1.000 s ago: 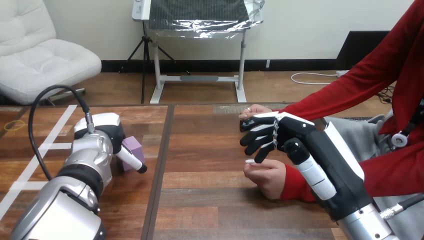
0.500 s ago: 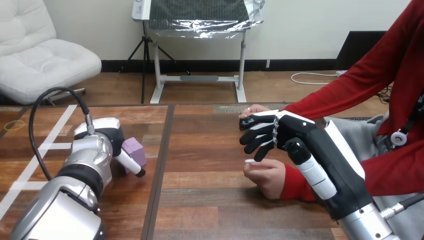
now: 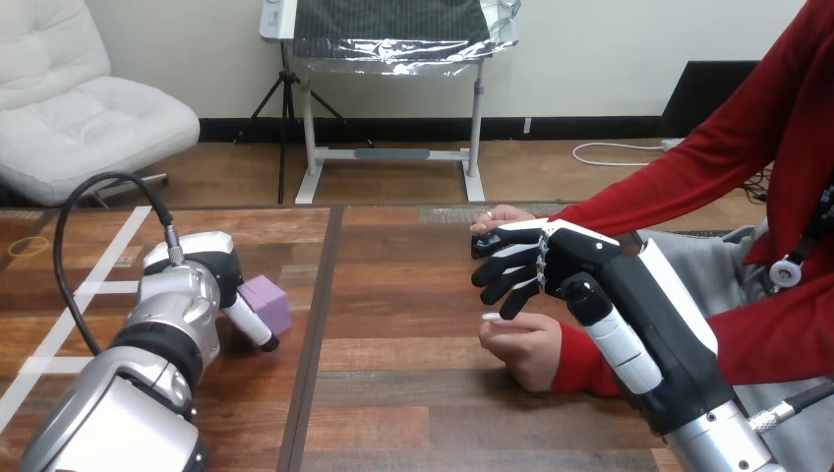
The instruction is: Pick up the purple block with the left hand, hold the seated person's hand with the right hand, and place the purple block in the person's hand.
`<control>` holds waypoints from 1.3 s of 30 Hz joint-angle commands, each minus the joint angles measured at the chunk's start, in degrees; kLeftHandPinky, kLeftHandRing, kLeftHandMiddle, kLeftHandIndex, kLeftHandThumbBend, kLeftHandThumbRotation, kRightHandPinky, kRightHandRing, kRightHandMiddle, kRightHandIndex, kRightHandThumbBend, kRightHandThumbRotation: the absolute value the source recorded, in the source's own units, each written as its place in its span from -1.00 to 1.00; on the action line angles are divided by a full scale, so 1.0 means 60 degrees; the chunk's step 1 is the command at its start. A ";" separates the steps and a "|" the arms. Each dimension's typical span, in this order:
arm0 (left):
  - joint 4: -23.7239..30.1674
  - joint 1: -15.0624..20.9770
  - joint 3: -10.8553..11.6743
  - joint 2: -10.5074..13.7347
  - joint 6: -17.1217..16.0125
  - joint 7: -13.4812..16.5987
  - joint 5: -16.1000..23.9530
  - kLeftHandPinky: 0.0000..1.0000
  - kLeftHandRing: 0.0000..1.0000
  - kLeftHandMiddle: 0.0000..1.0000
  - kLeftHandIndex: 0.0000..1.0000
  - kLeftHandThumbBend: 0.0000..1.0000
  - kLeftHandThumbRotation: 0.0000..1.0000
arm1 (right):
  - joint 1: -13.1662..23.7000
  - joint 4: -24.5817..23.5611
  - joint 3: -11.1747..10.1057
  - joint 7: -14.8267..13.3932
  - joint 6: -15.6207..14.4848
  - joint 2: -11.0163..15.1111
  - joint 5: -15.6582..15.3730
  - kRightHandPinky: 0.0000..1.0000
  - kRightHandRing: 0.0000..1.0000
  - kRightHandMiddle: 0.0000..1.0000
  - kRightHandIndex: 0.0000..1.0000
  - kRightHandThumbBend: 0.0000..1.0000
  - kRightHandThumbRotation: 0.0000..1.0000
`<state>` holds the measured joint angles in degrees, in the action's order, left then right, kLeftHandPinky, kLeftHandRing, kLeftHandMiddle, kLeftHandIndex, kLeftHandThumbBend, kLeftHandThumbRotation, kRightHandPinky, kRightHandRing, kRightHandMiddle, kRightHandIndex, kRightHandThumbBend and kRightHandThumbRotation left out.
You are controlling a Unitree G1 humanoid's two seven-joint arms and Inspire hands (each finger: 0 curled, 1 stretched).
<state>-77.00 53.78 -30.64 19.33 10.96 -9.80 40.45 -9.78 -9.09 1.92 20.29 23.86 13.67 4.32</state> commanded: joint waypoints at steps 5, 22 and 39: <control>0.0047 0.0714 0.0129 -0.0014 0.0089 0.0234 -0.0108 0.06 0.38 0.45 0.26 0.46 -0.60 | 0.0257 -0.0489 0.0014 -0.0037 -0.0025 -0.0020 0.0082 -0.11 0.11 0.20 0.31 0.70 0.98; 0.0091 0.0590 0.0411 -0.0058 0.0083 0.0801 -0.0480 -0.38 -0.12 0.10 0.30 0.40 -0.97 | 0.0245 -0.0492 0.0008 -0.0048 -0.0013 -0.0020 0.0060 -0.11 0.10 0.20 0.30 0.69 0.98; 0.0113 0.0434 0.0649 -0.0141 0.0085 0.1603 -0.0763 -0.61 -0.42 -0.19 0.37 0.32 -1.00 | 0.0205 -0.0520 -0.0019 -0.0069 0.0004 -0.0010 0.0039 -0.11 0.11 0.20 0.30 0.69 0.97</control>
<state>-77.01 53.76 -27.35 19.22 11.66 -2.95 36.10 -10.19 -9.14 1.92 20.28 23.84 13.66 4.32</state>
